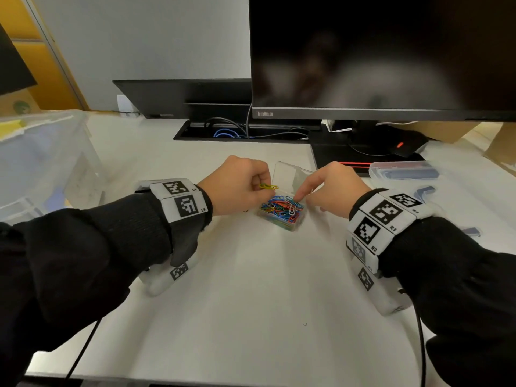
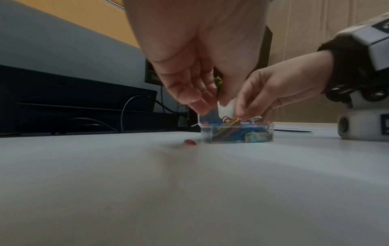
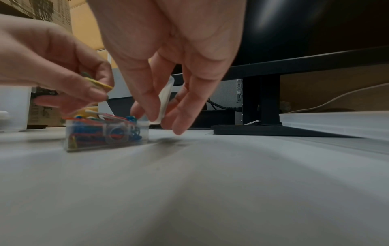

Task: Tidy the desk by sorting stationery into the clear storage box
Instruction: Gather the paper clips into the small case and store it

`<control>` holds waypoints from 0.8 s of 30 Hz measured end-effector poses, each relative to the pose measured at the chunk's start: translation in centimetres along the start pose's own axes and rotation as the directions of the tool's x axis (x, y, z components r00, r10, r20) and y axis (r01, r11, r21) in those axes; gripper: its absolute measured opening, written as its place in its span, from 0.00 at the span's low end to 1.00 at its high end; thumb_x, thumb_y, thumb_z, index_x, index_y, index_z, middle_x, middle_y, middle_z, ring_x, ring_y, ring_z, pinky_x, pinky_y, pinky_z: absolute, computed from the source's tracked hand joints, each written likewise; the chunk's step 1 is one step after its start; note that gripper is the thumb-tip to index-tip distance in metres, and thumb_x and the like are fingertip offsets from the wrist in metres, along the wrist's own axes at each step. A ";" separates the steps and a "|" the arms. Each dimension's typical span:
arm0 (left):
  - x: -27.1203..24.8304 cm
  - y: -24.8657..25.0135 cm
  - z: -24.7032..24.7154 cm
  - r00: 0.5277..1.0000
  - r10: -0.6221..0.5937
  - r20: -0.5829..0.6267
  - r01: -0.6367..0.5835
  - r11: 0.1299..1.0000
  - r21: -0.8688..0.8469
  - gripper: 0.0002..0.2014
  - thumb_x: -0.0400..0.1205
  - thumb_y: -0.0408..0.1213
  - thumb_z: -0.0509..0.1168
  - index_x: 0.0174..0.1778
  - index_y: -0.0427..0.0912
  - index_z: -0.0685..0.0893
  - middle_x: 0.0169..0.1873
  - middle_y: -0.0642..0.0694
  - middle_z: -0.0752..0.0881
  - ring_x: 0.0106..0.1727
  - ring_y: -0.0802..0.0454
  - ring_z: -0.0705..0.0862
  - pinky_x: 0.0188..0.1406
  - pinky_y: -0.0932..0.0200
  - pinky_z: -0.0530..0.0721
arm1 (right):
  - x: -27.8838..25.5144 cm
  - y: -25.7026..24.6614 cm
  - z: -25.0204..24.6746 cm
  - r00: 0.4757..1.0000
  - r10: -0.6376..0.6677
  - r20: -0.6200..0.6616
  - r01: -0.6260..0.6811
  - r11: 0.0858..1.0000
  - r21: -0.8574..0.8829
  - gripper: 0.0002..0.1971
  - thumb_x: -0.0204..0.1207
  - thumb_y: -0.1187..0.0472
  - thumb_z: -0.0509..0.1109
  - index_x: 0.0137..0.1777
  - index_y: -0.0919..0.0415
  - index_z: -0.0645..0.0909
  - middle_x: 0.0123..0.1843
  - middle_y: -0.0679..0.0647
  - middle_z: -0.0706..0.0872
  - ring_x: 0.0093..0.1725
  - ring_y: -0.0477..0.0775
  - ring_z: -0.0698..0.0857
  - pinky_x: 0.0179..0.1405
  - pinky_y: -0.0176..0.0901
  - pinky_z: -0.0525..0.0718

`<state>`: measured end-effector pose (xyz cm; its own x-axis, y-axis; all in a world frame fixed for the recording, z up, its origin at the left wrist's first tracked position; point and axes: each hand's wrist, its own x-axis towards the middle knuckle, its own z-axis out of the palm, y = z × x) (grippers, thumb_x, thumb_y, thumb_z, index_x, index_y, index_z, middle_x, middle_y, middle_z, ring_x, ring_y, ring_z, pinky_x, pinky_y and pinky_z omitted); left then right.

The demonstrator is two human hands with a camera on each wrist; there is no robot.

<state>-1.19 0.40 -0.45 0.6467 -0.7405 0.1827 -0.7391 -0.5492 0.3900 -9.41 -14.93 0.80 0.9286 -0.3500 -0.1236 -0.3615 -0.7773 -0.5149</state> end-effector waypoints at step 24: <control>0.7 1.4 0.3 0.993 -0.026 0.115 0.028 0.999 -0.016 0.18 0.80 0.24 0.57 0.55 0.46 0.87 0.53 0.50 0.84 0.53 0.54 0.80 0.51 0.65 0.75 | 0.1 0.8 0.3 0.991 -0.049 -0.124 0.053 0.998 0.031 0.10 0.72 0.69 0.70 0.48 0.56 0.88 0.62 0.55 0.84 0.62 0.54 0.80 0.56 0.38 0.74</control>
<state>-1.82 -0.98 -0.09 0.6397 -0.7656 0.0676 -0.7175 -0.5633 0.4098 -9.59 -15.41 0.18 0.9274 -0.3740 0.0080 -0.3091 -0.7781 -0.5468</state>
